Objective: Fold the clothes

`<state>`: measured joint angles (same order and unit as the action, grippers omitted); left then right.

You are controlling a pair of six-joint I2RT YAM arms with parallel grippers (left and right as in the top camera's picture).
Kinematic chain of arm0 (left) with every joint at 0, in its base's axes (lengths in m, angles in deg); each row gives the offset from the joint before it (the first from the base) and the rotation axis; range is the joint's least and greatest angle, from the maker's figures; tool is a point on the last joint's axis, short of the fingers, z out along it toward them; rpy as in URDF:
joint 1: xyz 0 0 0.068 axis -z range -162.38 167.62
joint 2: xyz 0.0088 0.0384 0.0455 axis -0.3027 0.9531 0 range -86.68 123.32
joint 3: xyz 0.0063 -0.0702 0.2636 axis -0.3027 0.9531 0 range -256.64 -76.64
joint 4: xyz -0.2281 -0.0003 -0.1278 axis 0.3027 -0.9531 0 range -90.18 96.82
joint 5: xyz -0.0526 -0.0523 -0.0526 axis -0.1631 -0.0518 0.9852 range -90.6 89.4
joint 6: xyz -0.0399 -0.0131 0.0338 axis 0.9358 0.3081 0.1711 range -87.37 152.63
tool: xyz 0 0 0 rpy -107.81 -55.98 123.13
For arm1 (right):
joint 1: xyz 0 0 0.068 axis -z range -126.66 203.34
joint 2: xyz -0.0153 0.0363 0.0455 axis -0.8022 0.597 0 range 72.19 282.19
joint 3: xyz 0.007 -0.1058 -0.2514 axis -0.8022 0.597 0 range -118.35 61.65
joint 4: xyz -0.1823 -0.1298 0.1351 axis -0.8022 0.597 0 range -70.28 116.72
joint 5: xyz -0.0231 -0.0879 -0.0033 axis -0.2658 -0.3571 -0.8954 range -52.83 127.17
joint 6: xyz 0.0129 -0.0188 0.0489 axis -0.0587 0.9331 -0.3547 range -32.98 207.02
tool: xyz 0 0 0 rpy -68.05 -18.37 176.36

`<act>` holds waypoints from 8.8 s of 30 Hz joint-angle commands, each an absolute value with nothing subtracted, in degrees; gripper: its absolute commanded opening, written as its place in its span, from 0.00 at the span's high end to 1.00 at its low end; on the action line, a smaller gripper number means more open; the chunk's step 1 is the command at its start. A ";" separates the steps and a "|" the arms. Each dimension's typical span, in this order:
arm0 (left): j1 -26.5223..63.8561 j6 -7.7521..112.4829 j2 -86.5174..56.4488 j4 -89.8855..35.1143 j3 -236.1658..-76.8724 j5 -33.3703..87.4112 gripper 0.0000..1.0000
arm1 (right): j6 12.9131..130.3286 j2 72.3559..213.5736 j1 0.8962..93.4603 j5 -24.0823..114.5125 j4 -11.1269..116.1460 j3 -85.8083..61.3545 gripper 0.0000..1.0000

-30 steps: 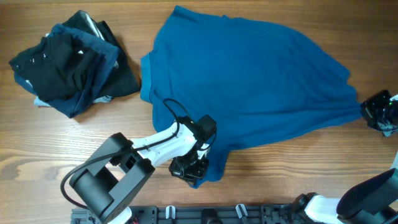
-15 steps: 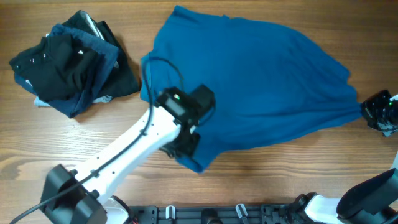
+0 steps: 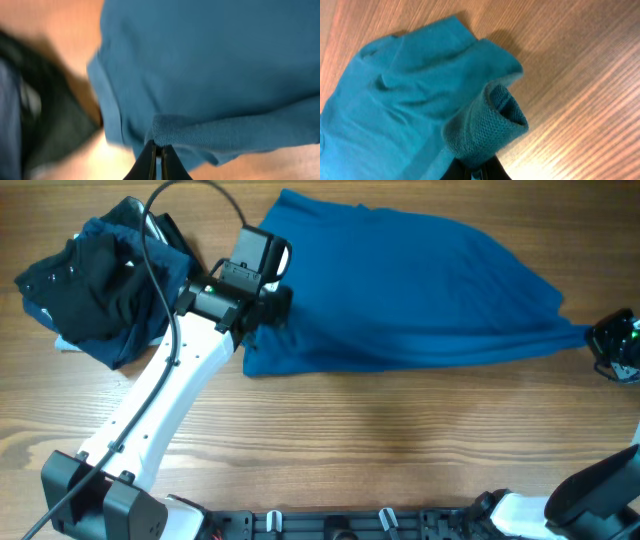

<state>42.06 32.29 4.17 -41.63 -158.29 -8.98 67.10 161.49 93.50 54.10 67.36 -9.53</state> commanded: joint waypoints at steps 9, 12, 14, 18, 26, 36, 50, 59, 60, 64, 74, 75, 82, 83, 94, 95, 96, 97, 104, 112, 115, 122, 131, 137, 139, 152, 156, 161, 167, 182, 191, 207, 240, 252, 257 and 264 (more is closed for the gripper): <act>40.56 21.08 9.08 -34.08 -159.38 -7.73 0.40 | 69.02 169.38 90.82 62.23 58.73 -9.70 0.45; 39.14 24.01 9.57 -34.65 -159.38 -10.38 0.00 | 69.46 169.38 90.82 62.51 57.96 -9.70 0.31; 37.39 26.61 9.54 -36.34 -159.38 -10.42 0.00 | 70.55 169.38 90.86 62.49 58.88 -9.70 0.29; 35.33 27.55 9.54 -43.09 -159.38 -0.17 0.00 | 70.48 169.38 90.84 62.25 64.50 -9.70 0.27; 35.55 27.55 9.67 -48.49 -159.25 19.39 0.05 | 72.56 169.38 90.68 61.07 72.28 -9.48 0.40; 35.88 27.52 10.09 -48.12 -155.34 19.33 0.50 | 71.14 169.51 73.13 64.42 66.97 1.84 0.33; 35.86 27.50 10.09 -46.96 -155.34 19.28 0.41 | 53.41 171.78 62.25 63.59 45.99 7.26 0.96; 35.88 27.52 10.09 -46.83 -155.34 19.30 0.24 | 55.38 171.72 62.69 74.14 24.04 7.24 0.34; 35.86 27.52 10.09 -46.85 -155.34 19.30 0.23 | 56.41 171.72 63.32 74.14 24.33 7.24 0.34; 35.88 27.52 10.09 -46.76 -155.34 19.33 0.08 | 58.59 171.50 69.05 78.47 27.32 7.24 0.35; 41.72 26.63 22.40 -40.40 -155.32 14.82 0.31 | 72.54 170.93 75.41 84.28 44.72 7.21 0.39; 42.37 26.65 23.38 -39.81 -155.32 13.16 0.26 | 73.50 170.65 75.49 84.26 45.68 7.21 0.40; 45.26 26.65 28.10 -35.94 -155.32 7.55 0.52 | 76.56 165.36 75.56 84.22 50.51 7.21 0.41; 45.26 26.67 28.28 -35.70 -155.32 7.13 0.57 | 76.54 164.72 75.56 84.22 50.64 7.21 0.41; 45.26 27.18 27.31 -38.70 -158.31 8.11 0.96 | 76.49 155.17 75.56 83.06 50.64 7.21 0.41; 45.26 27.15 25.61 -40.53 -160.21 8.09 0.96 | 76.39 155.11 75.56 82.84 50.64 7.21 0.41; 45.26 27.13 24.43 -41.28 -161.61 8.09 0.96 | 76.36 155.11 75.56 82.38 50.66 7.24 0.41; 45.26 27.11 22.83 -41.17 -163.23 8.09 0.96 | 76.36 155.11 75.54 81.77 50.71 7.24 0.41; 44.60 19.61 22.77 -31.51 -164.85 7.22 0.93 | 76.41 155.11 75.56 81.51 50.68 7.24 0.41; 44.01 24.75 27.25 -23.09 -164.91 -3.51 0.16 | 76.30 155.11 75.56 77.38 51.12 7.24 0.38; 43.49 28.05 25.67 -29.45 -165.61 -2.77 0.00 | 72.63 155.11 75.63 67.98 51.95 7.24 0.37; 43.09 31.79 26.59 -49.87 -162.16 2.80 0.04 | 70.40 156.18 76.24 59.39 52.87 7.24 0.38; 38.90 35.07 26.59 -39.92 -147.36 2.37 0.15 | 70.46 156.42 76.24 59.41 53.66 7.24 0.38; 34.28 35.09 26.59 -40.49 -143.01 -0.19 0.96 | 67.36 156.42 78.62 56.29 52.24 7.24 0.39; 32.29 35.09 26.59 -43.31 -143.01 -2.84 0.96 | 67.34 156.57 80.28 53.42 51.84 7.24 0.39; 29.43 35.04 26.57 -44.44 -143.01 -3.10 0.96 | 64.23 170.30 83.21 51.89 41.77 7.24 0.45; 29.43 35.02 26.57 -44.69 -143.01 -3.10 0.96 | 63.86 172.85 83.21 52.24 40.15 7.24 0.53; 29.43 34.96 26.57 -45.12 -143.01 -3.14 0.96 | 62.79 172.79 83.41 52.46 39.78 7.15 0.74; 29.43 34.58 26.57 -46.15 -143.01 -4.48 0.96 | 54.42 172.81 86.01 68.90 31.01 4.22 0.96; 29.43 34.58 26.57 -45.43 -143.01 -4.80 0.96 | 65.19 172.90 93.31 65.88 42.05 4.24 0.45; 29.43 34.61 26.57 -44.64 -143.01 -4.76 0.96 | 63.95 174.69 92.56 55.43 45.31 7.04 0.50; 29.43 34.58 26.57 -45.78 -143.01 -5.35 0.96 | 66.22 171.56 99.82 54.45 50.97 -2.42 0.96; 29.32 38.82 28.12 -29.25 -178.00 13.38 0.04 | 75.58 157.60 79.21 67.65 75.36 -17.42 0.50; 29.04 38.82 49.87 -1.71 -183.43 10.02 0.13 | 74.81 157.84 70.93 67.65 79.99 -13.16 0.51; 28.89 38.91 55.25 7.71 -183.64 9.78 0.24 | 74.81 157.84 68.19 67.65 80.87 -10.77 0.53; 28.91 38.91 56.84 8.69 -183.69 14.50 0.63 | 74.00 157.84 64.74 67.59 80.34 -10.07 0.55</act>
